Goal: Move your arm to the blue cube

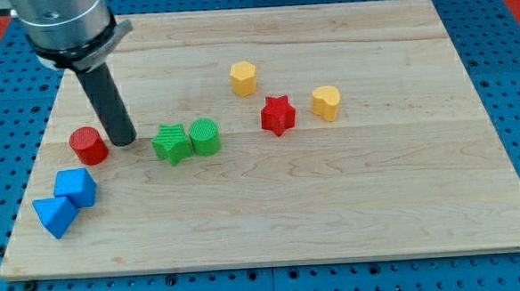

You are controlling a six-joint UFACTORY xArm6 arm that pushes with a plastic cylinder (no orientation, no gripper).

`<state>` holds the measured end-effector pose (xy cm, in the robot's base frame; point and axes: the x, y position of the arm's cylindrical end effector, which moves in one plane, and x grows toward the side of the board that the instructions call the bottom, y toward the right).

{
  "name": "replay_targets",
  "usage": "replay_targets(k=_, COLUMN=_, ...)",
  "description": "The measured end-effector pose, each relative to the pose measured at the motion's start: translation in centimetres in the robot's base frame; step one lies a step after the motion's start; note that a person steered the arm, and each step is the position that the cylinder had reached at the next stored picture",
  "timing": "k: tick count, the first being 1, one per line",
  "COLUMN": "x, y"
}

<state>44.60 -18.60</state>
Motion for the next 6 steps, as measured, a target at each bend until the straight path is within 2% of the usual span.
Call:
replay_targets(k=1, x=0.0, y=-1.2)
replay_targets(k=3, x=3.1, y=2.9)
replay_targets(k=4, x=6.9, y=2.1)
replay_targets(k=5, x=8.8, y=2.2)
replay_targets(k=6, x=9.9, y=-0.8)
